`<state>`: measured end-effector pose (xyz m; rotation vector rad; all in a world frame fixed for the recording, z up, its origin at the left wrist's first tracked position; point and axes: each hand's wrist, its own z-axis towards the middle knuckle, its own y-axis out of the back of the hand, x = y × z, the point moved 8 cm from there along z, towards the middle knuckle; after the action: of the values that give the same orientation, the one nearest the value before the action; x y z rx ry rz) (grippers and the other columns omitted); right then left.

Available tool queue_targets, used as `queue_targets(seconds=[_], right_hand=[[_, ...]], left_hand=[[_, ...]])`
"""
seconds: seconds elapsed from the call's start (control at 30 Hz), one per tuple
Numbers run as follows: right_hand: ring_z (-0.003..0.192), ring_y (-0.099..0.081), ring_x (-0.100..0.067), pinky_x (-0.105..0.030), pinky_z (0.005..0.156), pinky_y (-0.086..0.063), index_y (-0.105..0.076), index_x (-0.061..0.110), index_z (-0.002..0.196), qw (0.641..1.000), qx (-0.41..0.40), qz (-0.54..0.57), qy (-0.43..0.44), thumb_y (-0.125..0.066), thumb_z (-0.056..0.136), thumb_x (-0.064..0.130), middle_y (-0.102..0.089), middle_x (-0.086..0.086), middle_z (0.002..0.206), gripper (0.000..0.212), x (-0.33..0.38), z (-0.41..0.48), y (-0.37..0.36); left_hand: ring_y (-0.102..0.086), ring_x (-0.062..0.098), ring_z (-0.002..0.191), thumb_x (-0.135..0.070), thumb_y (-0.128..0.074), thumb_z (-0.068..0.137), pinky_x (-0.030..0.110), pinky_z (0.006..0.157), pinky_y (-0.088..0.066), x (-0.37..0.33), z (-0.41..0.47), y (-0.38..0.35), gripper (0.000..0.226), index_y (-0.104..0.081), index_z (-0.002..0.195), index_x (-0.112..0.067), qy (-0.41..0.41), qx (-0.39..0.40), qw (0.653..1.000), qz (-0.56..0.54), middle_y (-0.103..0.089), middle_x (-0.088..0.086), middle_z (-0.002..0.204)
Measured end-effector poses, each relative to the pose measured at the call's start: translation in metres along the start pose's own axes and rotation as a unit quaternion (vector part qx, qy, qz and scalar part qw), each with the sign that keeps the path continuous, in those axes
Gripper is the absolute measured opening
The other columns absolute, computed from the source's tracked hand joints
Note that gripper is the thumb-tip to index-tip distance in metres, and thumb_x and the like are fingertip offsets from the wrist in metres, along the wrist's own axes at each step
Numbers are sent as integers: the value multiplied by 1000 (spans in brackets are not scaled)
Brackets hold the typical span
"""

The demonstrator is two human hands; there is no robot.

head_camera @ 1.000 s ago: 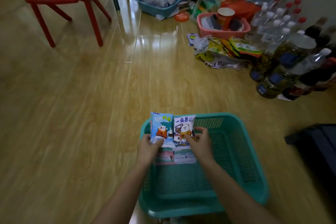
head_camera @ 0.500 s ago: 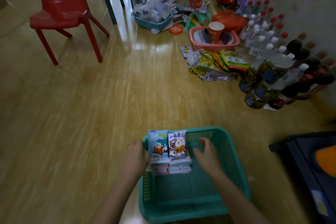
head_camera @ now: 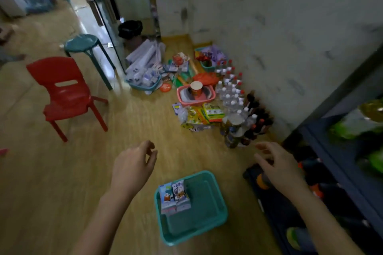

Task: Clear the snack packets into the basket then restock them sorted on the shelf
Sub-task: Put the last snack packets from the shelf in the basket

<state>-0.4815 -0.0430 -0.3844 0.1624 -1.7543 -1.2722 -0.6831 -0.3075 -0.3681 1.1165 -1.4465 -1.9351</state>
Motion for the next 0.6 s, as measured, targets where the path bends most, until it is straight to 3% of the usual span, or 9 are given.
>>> queue_targets(seconds=[0.27,0.43,0.6], right_hand=[[104,-57,-16,-31,80,-48,-60,23,113,991,-118,-22,-59,-55,91,22,-58,7,112,22,38,-118,195],[104,-56,-12,-27,82,-47,-59,24,116,965,-221,-22,-139,-55,91,24,-56,12,111,25,31,-244,254],[106,-55,-9,-27,82,-48,-57,28,117,921,-302,-21,-245,-54,90,28,-55,15,114,27,15,-373,286]], left_hand=[[-66,22,78,-34,-53,90,32,59,-48,-117,-24,144,18,-62,97,-20,-105,-29,994,-29,-70,-6,87],[-65,19,71,-36,-54,88,30,54,-47,-185,-64,169,15,-60,92,-22,-228,10,972,-53,-67,-7,81],[-62,15,68,-37,-55,88,31,52,-49,-273,-122,182,14,-58,89,-23,-369,47,926,-71,-65,-7,79]])
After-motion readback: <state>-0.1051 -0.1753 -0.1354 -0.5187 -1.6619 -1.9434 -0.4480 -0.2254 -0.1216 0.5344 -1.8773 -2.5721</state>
